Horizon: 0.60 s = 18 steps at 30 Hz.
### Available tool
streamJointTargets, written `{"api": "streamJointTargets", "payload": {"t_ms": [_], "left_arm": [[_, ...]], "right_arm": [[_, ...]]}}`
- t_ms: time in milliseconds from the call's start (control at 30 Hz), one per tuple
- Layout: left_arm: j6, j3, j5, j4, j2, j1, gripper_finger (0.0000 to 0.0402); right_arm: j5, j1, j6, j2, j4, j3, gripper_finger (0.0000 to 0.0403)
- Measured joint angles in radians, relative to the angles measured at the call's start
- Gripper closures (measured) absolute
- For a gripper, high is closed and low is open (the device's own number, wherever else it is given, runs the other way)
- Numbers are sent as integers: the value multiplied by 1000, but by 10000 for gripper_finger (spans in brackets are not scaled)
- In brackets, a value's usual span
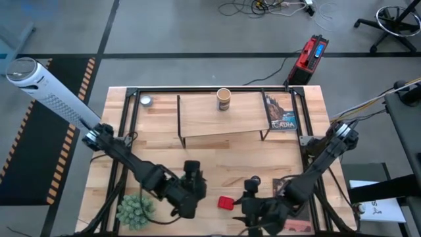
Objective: Shelf spices
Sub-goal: Put the red seasoning can on the shelf
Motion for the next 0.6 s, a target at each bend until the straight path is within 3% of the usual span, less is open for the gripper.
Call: {"api": "streamJointTargets", "payload": {"t_ms": [300, 600], "left_arm": [[-103, 0, -60, -94, -117, -21, 155], [-168, 0, -110, -215, -187, -21, 145]], "right_arm": [[-37, -29, 25, 88, 4, 0, 201], [-41, -49, 87, 165, -10, 13, 126]]}}
